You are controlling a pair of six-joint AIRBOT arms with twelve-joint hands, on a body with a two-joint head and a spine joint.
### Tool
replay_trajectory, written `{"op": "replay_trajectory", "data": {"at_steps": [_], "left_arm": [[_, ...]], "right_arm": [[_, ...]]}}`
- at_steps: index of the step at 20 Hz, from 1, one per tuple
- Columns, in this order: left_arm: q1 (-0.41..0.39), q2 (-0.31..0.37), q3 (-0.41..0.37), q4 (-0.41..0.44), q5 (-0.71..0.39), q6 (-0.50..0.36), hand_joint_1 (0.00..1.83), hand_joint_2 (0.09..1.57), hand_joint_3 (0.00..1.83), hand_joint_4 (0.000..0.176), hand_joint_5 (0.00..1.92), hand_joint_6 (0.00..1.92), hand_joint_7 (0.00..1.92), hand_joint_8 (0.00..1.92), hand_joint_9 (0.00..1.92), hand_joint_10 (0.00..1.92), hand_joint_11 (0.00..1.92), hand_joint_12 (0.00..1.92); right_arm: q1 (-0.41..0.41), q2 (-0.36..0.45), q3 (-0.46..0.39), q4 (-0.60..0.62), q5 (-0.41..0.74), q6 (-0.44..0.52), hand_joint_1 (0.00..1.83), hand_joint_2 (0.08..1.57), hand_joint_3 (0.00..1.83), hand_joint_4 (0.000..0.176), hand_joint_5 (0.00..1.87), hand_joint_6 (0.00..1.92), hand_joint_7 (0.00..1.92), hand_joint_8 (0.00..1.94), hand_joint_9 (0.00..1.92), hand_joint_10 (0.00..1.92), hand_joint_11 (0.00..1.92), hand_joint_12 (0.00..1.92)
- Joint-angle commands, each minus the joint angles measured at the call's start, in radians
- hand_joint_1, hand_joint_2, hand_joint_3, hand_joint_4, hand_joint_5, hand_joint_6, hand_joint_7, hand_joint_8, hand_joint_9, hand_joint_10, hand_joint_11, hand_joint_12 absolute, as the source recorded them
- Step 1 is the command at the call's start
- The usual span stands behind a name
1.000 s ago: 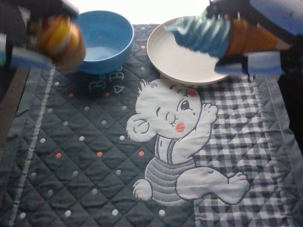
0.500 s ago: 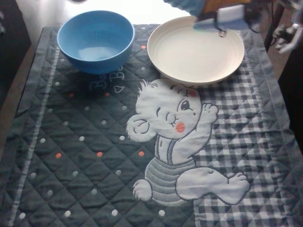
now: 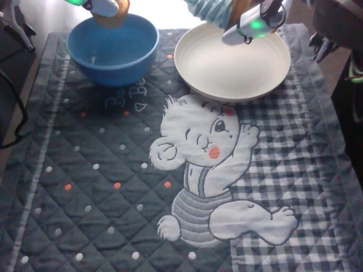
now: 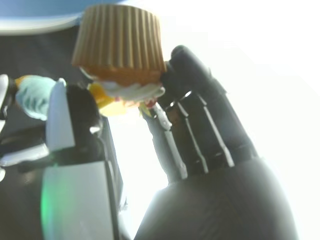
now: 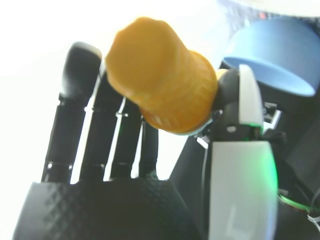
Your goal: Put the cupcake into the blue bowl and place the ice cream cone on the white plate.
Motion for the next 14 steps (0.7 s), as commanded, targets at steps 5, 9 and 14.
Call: {"op": "replay_trajectory", "data": {"at_steps": [5,9,14], "left_arm": [[0.018,-0.008,0.001,-0.013,-0.088,-0.023,1.4,1.06,0.0,0.0,1.07,0.54,1.09,0.83,1.09,1.09,0.83,1.19],[0.035,-0.008,0.0,-0.013,-0.081,-0.036,1.37,1.07,0.0,0.0,1.1,0.47,1.06,0.94,1.04,1.11,0.8,1.3],[0.042,-0.007,-0.008,0.033,-0.123,-0.102,1.4,1.05,0.0,0.0,1.11,0.47,1.11,0.77,1.11,1.07,0.9,1.2]], "right_arm": [[0.019,-0.006,0.02,0.027,0.098,0.002,1.18,1.08,0.0,0.0,1.07,0.82,1.29,0.47,1.21,1.05,1.07,1.53],[0.019,-0.006,0.017,0.034,0.096,0.002,1.28,1.07,0.0,0.0,1.05,0.63,1.16,0.92,1.2,0.93,1.04,1.44],[0.019,-0.006,0.013,0.034,0.096,0.002,1.28,1.07,0.0,0.0,1.06,0.62,1.12,0.99,1.19,0.94,1.05,1.45]]}}
